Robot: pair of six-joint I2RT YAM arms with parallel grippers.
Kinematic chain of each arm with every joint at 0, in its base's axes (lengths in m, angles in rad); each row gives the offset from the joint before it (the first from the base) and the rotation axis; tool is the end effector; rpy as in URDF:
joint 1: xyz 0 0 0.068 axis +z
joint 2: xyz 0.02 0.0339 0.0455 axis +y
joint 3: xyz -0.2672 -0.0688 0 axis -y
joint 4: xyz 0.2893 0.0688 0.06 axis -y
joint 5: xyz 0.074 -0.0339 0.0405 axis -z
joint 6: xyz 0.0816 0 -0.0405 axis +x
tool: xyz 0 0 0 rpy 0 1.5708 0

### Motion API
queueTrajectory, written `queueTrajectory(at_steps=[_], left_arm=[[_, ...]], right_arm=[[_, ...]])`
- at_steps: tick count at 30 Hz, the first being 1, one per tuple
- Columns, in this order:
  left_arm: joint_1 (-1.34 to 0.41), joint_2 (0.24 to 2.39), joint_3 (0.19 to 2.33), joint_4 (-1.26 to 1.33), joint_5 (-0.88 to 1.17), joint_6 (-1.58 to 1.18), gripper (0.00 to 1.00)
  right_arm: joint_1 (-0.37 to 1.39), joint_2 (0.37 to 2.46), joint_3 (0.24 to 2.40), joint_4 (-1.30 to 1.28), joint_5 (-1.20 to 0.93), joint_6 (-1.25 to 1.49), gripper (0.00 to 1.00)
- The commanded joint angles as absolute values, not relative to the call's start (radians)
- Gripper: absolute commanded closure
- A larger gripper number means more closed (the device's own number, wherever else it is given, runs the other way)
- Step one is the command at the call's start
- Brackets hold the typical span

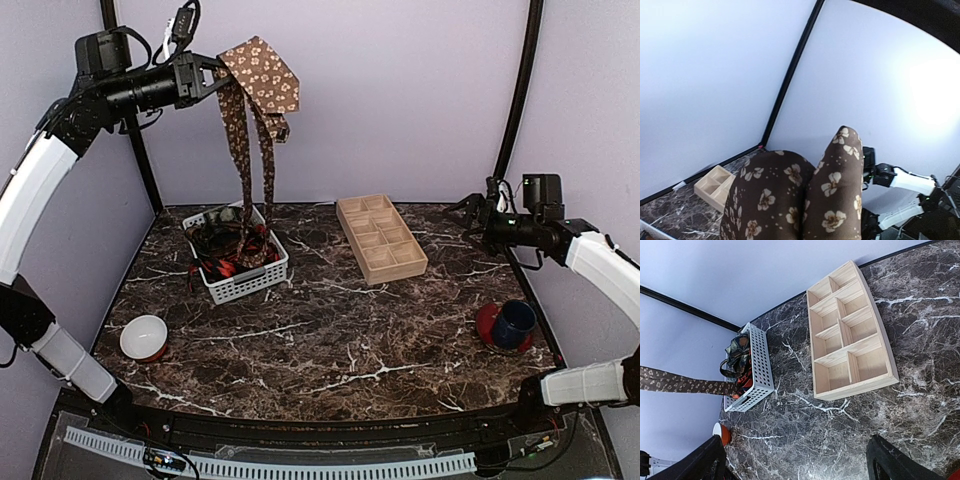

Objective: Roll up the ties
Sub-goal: Pick up the tie from the tie pile, then put down the tie at the center of the board.

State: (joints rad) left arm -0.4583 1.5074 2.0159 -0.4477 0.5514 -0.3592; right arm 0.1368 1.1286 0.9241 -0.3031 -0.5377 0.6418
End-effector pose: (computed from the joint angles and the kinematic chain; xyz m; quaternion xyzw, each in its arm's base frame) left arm 0.3127 -0.2019 0.5821 0.2307 0.6488 -0.4497 0.5689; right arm 0.3183 0.0860 0.2850 0.0772 0.8383 0.3973 0.3652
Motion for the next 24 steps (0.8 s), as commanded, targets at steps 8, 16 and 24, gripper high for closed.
queueTrajectory(at_steps=[8, 16, 24], left_arm=[[-0.480, 1.464, 2.105, -0.384, 0.886, -0.499, 1.00], [-0.627, 1.490, 1.891, -0.547, 0.934, -0.371, 1.00], [-0.874, 1.795, 2.037, -0.865, 0.515, -0.193, 0.54]], right_arm=[[0.143, 1.131, 0.941, -0.220, -0.593, 0.675, 0.02], [0.153, 1.092, 0.929, -0.264, -0.568, 0.656, 0.02], [0.153, 1.070, 0.940, -0.374, -0.532, 0.591, 0.02]])
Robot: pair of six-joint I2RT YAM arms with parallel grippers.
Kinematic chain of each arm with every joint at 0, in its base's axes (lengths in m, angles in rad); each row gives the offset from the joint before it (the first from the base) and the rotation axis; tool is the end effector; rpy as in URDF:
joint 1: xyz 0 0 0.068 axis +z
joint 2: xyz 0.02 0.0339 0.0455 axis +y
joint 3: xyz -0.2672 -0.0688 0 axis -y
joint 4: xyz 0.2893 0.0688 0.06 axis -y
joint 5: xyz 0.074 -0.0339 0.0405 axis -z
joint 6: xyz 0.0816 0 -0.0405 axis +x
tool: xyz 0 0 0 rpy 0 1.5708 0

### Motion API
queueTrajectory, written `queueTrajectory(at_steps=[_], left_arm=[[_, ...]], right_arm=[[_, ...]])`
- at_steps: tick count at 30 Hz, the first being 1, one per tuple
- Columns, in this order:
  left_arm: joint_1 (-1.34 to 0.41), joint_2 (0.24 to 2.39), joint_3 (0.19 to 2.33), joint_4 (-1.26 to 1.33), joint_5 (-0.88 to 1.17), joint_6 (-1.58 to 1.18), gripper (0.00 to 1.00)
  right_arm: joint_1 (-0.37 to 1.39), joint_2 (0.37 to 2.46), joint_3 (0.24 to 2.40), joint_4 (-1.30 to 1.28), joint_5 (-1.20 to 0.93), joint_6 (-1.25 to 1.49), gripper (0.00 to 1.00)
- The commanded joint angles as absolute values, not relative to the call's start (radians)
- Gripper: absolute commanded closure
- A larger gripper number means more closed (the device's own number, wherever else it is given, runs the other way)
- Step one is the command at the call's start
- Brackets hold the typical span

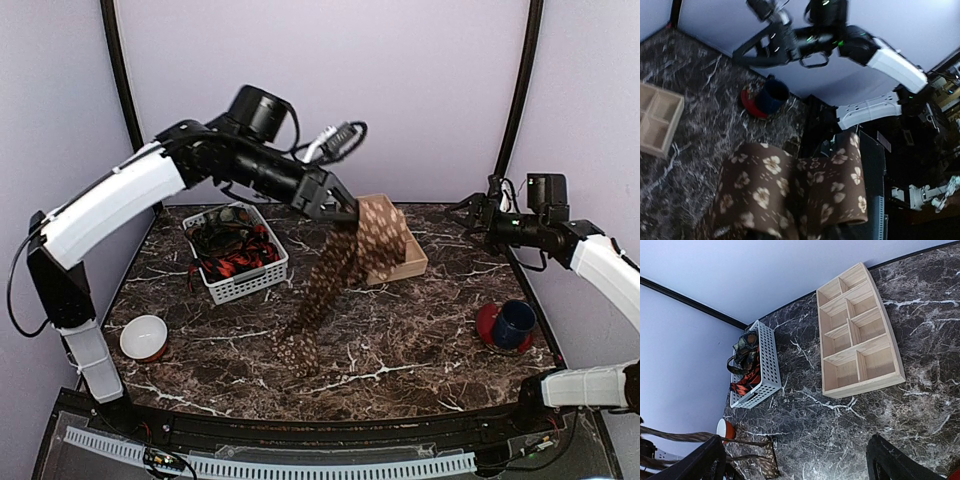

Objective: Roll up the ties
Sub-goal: Put down the tie at the center of the board.

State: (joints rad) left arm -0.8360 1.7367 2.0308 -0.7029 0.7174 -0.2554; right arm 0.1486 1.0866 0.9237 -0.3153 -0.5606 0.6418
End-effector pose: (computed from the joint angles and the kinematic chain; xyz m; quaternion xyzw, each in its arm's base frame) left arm 0.2605 -0.3683 0.4645 0.4087 0.6948 -0.5176 0.2870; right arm 0.3079 0.0900 0.2964 0.0611 0.8314 0.4104 0.3698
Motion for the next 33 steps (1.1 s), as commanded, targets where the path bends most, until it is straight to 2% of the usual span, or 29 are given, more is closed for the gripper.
queueTrajectory(at_steps=[1, 2, 5, 10, 15, 18, 27, 33], left_arm=[[-0.869, 1.793, 2.016, -0.856, 0.476, -0.205, 0.41], [-0.863, 1.782, 1.986, -0.844, 0.448, -0.210, 0.32], [-0.827, 1.719, 1.860, -0.787, 0.428, -0.237, 0.23], [-0.803, 1.578, 1.579, -0.730, 0.443, -0.202, 0.22], [-0.835, 1.407, 1.202, -0.594, 0.474, -0.180, 0.23], [-0.869, 1.365, 1.066, -0.552, 0.463, -0.172, 0.23], [-0.983, 1.485, 0.985, -0.543, 0.381, -0.146, 0.24], [-1.080, 1.558, 0.952, -0.488, 0.307, -0.122, 0.24]], right_arm=[[0.153, 1.071, 0.945, -0.393, -0.522, 0.577, 0.02], [0.153, 1.069, 0.947, -0.405, -0.516, 0.569, 0.02], [0.155, 1.069, 0.946, -0.446, -0.502, 0.543, 0.01], [0.202, 1.081, 0.952, -0.531, -0.459, 0.488, 0.02], [0.322, 1.108, 0.940, -0.622, -0.380, 0.449, 0.06], [0.403, 1.120, 0.908, -0.658, -0.341, 0.449, 0.09], [0.552, 1.112, 0.816, -0.692, -0.288, 0.493, 0.12], [0.723, 1.164, 0.747, -0.607, -0.224, 0.595, 0.13]])
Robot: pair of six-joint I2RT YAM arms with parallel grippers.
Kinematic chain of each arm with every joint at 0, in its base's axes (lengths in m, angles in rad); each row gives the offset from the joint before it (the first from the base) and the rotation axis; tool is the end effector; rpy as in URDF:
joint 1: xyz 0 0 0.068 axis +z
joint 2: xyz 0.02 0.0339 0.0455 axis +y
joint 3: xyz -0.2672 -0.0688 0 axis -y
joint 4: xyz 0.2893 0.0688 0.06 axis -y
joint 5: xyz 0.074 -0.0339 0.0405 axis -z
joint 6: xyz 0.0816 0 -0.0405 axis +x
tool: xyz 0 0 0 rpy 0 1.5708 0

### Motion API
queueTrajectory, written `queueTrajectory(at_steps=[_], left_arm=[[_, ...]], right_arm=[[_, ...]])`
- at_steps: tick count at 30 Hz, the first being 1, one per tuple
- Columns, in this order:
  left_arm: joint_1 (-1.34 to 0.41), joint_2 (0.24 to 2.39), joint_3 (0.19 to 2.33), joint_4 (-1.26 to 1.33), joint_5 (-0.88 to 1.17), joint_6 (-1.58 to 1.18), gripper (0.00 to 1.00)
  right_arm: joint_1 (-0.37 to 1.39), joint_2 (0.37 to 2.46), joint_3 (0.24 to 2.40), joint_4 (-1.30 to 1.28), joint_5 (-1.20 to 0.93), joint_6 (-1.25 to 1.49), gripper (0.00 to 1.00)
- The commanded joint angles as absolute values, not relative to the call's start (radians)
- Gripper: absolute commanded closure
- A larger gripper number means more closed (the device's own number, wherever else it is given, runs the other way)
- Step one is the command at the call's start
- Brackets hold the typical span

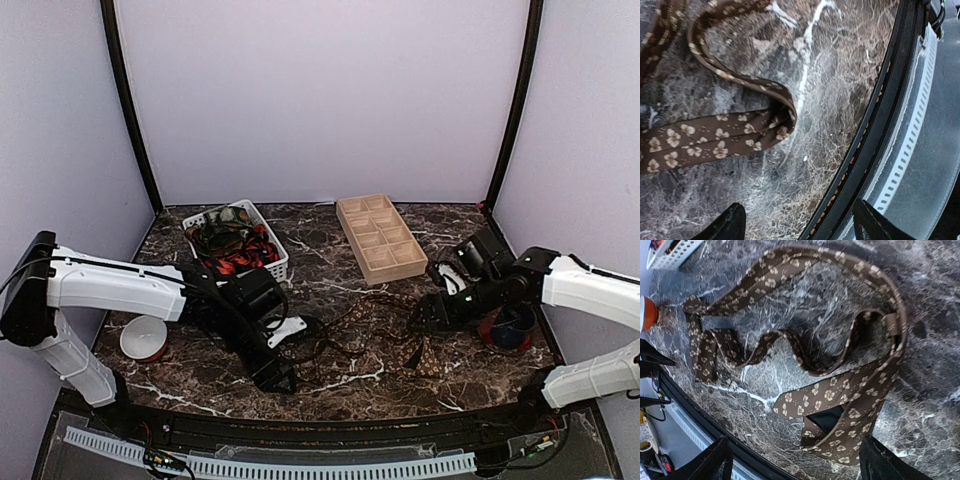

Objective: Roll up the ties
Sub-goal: Put down the tie at the center of the board, then pick up the tie from the center of the board.

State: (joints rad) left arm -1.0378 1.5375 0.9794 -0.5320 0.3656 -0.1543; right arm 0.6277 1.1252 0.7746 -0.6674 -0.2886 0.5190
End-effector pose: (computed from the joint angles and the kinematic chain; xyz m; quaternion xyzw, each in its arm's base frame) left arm 0.1566 -0.3229 0.1451 0.4474 0.8449 -0.2775 0.0946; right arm 0.2106 0.1815 0.1820 -0.0909 0.9485 0.2627 0.1518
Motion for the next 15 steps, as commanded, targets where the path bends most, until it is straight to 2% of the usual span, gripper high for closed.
queueTrajectory(at_steps=[1, 6, 15], left_arm=[[-1.087, 1.566, 0.952, -0.475, 0.292, -0.124, 0.24], [-1.091, 1.611, 0.949, -0.406, 0.218, -0.112, 0.24], [-1.090, 1.703, 0.956, -0.287, 0.144, -0.087, 0.27]], right_arm=[[0.767, 1.185, 0.752, -0.600, -0.202, 0.606, 0.13], [0.862, 1.291, 0.786, -0.593, -0.083, 0.653, 0.13], [0.892, 1.430, 0.818, -0.664, 0.078, 0.740, 0.12]])
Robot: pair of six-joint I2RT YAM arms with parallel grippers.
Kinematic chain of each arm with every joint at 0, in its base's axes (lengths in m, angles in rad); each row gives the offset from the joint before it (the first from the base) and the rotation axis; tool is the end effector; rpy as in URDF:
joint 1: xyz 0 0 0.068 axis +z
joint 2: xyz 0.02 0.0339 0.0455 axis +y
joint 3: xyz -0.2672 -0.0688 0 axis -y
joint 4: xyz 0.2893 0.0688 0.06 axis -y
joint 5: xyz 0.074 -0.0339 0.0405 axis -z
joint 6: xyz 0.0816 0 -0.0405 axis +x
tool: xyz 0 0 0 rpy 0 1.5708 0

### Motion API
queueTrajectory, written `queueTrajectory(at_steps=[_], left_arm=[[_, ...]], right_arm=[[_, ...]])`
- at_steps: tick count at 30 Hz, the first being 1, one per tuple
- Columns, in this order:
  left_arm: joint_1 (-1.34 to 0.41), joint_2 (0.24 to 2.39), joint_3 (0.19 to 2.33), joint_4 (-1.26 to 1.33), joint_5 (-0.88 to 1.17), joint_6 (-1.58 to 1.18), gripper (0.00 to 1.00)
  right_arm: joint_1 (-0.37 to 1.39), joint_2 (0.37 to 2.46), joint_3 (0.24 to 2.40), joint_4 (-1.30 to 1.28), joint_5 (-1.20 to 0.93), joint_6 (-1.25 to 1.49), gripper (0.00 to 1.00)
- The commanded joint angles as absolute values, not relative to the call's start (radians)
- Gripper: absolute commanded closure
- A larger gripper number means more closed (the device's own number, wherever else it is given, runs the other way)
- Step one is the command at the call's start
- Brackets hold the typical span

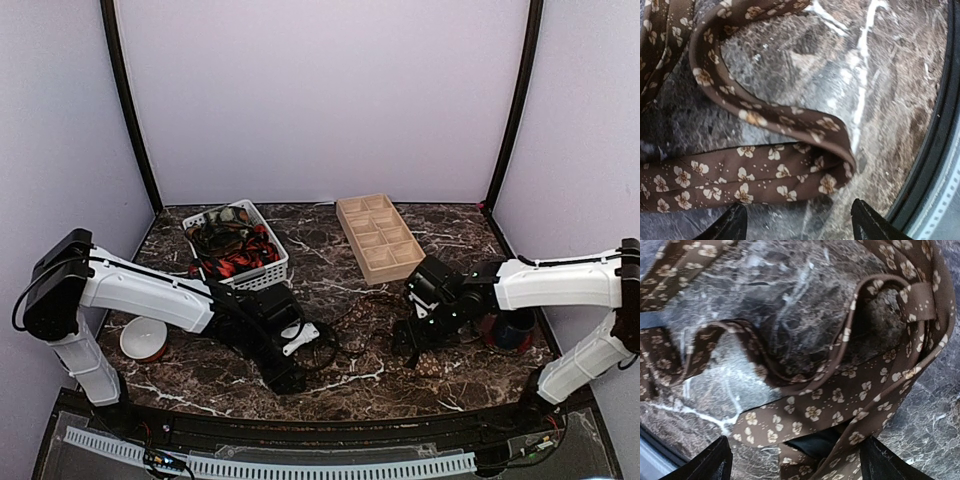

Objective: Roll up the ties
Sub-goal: Pick up the tie from the center of the board.

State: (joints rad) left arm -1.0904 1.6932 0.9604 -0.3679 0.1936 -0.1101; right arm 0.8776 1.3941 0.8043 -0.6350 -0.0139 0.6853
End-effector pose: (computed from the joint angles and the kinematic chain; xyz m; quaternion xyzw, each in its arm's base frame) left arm 0.1606 -0.3421 0.0924 0.4755 0.8434 -0.2085 0.1382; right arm 0.1906 0.2312 0.1191 -0.0958 0.9804 0.1261 0.1174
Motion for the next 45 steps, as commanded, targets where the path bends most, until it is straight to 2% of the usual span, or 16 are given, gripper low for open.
queueTrajectory(at_steps=[1, 3, 6, 8, 10, 11, 13, 15, 23, 24, 28, 29, 32, 42, 44, 45], left_arm=[[-1.091, 1.709, 0.953, -0.273, 0.138, -0.087, 0.28], [-1.091, 1.717, 0.946, -0.251, 0.121, -0.083, 0.30], [-1.091, 1.723, 0.939, -0.246, 0.071, -0.084, 0.44], [-1.091, 1.717, 0.937, -0.255, 0.046, -0.088, 0.66], [-1.091, 1.699, 0.935, -0.272, 0.062, -0.087, 0.94], [-1.090, 1.684, 0.933, -0.282, 0.068, -0.093, 1.00], [-1.091, 1.634, 0.922, -0.307, 0.078, -0.103, 1.00], [-1.089, 1.548, 0.905, -0.337, 0.078, -0.114, 1.00], [-1.066, 1.189, 0.847, -0.479, 0.102, -0.187, 1.00], [-1.062, 1.167, 0.833, -0.477, 0.118, -0.191, 0.96], [-1.063, 1.230, 0.811, -0.451, 0.157, -0.177, 0.63], [-1.063, 1.263, 0.819, -0.446, 0.160, -0.173, 0.59], [-1.066, 1.344, 0.814, -0.365, 0.155, -0.144, 0.50], [-1.070, 1.553, 0.782, -0.056, 0.245, -0.014, 0.35], [-1.072, 1.583, 0.764, 0.013, 0.259, -0.002, 0.27], [-1.072, 1.596, 0.756, 0.045, 0.262, 0.001, 0.19]], right_arm=[[0.892, 1.442, 0.814, -0.669, 0.085, 0.746, 0.12], [0.893, 1.474, 0.812, -0.680, 0.096, 0.747, 0.12], [0.893, 1.519, 0.814, -0.709, 0.134, 0.748, 0.19], [0.893, 1.542, 0.825, -0.738, 0.167, 0.744, 0.32], [0.891, 1.549, 0.844, -0.768, 0.192, 0.733, 0.47], [0.891, 1.545, 0.855, -0.779, 0.198, 0.723, 0.53], [0.889, 1.526, 0.884, -0.806, 0.200, 0.703, 0.73], [0.887, 1.497, 0.918, -0.844, 0.204, 0.683, 0.98], [0.862, 1.246, 0.982, -1.007, 0.160, 0.624, 1.00], [0.855, 1.222, 0.975, -1.011, 0.143, 0.622, 1.00], [0.845, 1.191, 0.990, -1.018, 0.104, 0.618, 1.00], [0.845, 1.195, 1.008, -1.025, 0.103, 0.618, 1.00], [0.845, 1.209, 1.071, -1.047, 0.112, 0.618, 1.00], [0.804, 1.195, 1.178, -1.098, 0.141, 0.638, 1.00], [0.797, 1.192, 1.181, -1.099, 0.135, 0.638, 1.00], [0.796, 1.192, 1.183, -1.104, 0.134, 0.638, 1.00]])
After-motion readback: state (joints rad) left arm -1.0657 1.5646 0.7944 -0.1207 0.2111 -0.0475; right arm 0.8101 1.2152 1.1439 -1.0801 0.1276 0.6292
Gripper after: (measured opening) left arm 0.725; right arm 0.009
